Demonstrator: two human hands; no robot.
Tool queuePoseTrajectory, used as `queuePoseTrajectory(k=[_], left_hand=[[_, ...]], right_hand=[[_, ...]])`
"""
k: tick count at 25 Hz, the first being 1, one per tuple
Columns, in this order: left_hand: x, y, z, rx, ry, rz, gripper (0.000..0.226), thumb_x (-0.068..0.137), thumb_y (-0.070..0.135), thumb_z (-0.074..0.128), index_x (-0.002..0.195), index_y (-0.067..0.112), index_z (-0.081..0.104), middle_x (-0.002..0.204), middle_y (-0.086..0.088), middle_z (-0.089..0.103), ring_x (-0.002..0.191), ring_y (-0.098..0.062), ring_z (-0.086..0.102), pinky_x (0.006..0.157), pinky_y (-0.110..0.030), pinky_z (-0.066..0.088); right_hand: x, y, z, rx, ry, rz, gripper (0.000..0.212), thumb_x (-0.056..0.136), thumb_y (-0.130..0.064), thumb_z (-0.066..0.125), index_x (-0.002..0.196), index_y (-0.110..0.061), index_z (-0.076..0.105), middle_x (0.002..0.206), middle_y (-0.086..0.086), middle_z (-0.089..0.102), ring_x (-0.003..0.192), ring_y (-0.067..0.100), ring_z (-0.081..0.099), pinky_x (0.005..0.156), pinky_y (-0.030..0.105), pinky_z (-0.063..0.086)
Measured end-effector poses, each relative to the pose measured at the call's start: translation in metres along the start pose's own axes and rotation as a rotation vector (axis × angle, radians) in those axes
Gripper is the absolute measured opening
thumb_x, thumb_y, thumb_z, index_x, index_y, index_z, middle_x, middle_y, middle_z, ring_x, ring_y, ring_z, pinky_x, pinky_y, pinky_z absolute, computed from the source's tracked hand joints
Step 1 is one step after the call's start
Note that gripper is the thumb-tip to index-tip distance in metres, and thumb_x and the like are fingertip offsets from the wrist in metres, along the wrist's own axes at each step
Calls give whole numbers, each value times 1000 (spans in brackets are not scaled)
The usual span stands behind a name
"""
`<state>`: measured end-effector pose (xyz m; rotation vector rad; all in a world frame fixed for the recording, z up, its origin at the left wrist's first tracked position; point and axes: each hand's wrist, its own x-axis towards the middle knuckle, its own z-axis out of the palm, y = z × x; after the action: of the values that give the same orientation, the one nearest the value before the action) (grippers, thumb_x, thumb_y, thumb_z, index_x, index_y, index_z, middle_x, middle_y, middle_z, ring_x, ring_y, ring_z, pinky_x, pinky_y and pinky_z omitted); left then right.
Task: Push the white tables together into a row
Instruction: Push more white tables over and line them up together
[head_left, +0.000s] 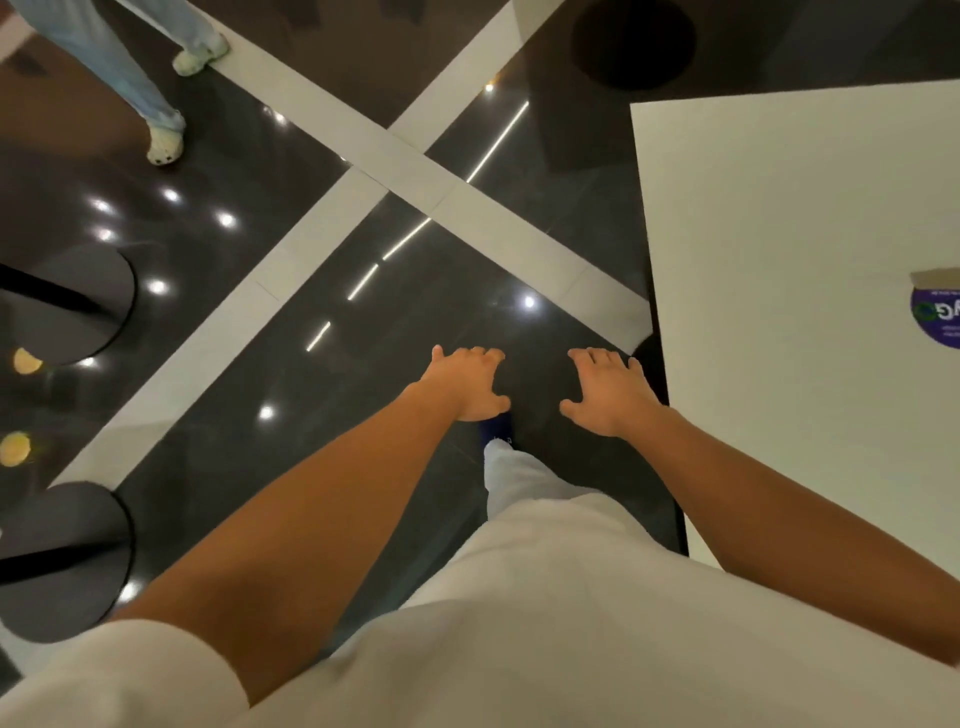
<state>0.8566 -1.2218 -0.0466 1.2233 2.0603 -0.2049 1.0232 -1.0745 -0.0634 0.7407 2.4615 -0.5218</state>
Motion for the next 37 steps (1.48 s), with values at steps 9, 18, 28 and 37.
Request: queuePoseTrajectory(k=[9, 18, 28, 37], left_hand=[[87, -109, -126, -40, -115, -60, 66, 92, 45, 55, 150, 20, 35, 153, -6, 41, 137, -30, 40, 117, -55, 22], [209, -171, -254, -122, -83, -3, 63, 93, 43, 58, 148, 19, 39, 149, -7, 46, 131, -29, 48, 108, -47, 41], [426, -244, -468, -9, -87, 115, 61, 94, 38, 57, 148, 16, 39, 150, -9, 44, 130, -30, 46, 105, -40, 41], [611, -247, -655, 39, -29, 183, 57, 91, 42, 59, 141, 17, 47, 143, -10, 50, 123, -32, 53, 99, -44, 45]], right_hand=[[143, -56, -91, 18, -118, -38, 76, 91, -47, 58, 152, -17, 23, 148, 12, 43, 132, 32, 44, 109, 51, 36], [279, -57, -190, 26, -116, 11, 68, 91, -46, 55, 147, -17, 31, 144, 11, 47, 126, 32, 48, 104, 50, 39], [505, -44, -367, 119, -83, 153, 70, 91, -47, 55, 148, -16, 29, 145, 9, 45, 130, 30, 44, 107, 47, 35], [683, 12, -525, 205, 19, 211, 67, 91, -43, 57, 146, -14, 33, 142, 12, 46, 130, 33, 44, 108, 51, 35]])
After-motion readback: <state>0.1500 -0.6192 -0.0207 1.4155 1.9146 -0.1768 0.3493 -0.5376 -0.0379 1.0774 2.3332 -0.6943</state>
